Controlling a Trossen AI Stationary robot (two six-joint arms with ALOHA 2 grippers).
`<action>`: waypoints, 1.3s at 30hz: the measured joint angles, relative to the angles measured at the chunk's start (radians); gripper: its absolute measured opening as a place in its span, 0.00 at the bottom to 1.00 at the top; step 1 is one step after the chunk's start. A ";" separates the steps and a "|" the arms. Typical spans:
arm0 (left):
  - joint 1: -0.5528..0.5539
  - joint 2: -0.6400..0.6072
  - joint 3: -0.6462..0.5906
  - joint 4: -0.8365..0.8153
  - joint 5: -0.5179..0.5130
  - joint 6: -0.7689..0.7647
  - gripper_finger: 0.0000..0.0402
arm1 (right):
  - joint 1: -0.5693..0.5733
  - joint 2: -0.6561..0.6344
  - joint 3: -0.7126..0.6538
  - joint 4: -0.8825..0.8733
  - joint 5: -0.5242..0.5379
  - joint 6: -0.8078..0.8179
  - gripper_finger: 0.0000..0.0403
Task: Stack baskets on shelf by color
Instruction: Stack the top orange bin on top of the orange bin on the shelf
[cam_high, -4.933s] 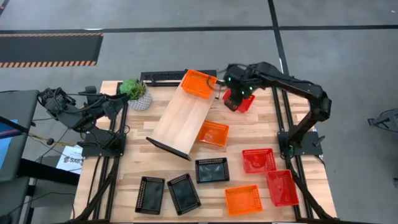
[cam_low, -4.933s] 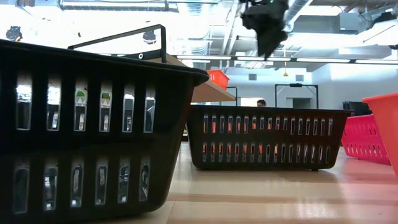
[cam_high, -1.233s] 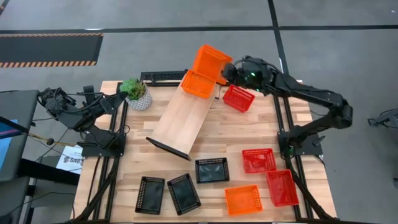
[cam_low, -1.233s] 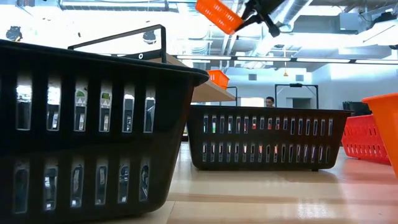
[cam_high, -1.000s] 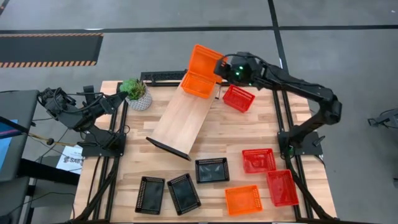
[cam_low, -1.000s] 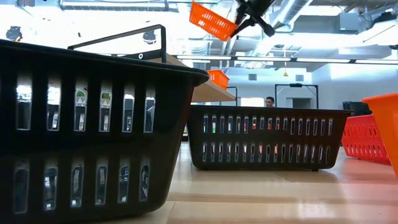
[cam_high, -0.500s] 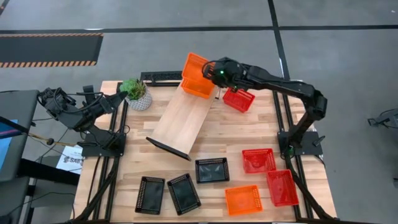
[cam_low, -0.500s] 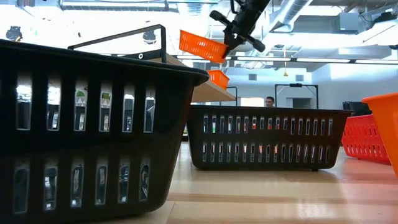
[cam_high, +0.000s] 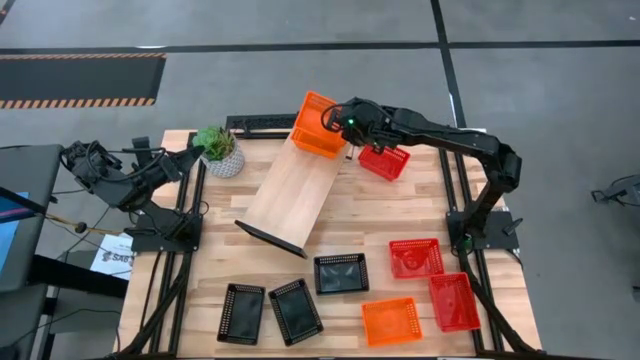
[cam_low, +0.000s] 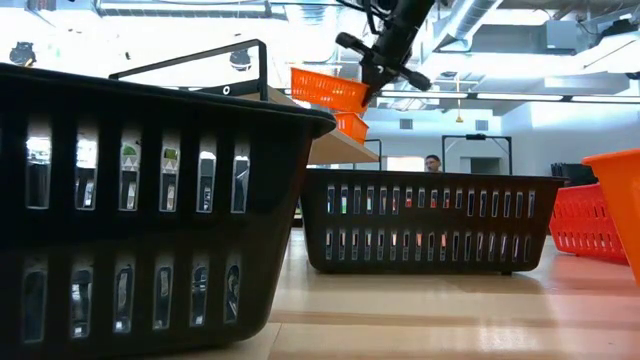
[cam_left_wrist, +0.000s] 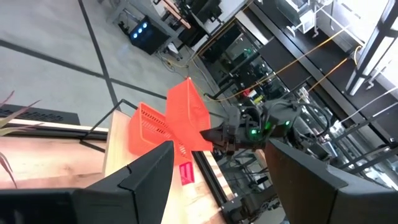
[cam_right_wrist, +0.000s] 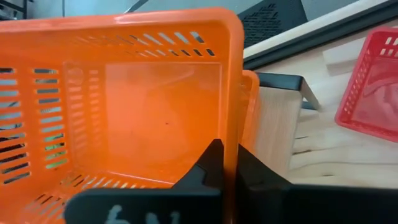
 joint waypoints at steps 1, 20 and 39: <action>0.000 0.000 0.000 0.000 0.000 0.000 0.60 | 0.000 0.000 0.000 0.000 0.000 0.000 0.05; 0.000 0.000 0.000 0.000 -0.007 0.000 0.60 | 0.006 0.000 0.000 -0.003 0.001 -0.008 0.09; 0.000 0.000 0.000 0.000 0.002 -0.006 0.60 | 0.006 0.000 0.000 -0.002 0.001 -0.014 0.24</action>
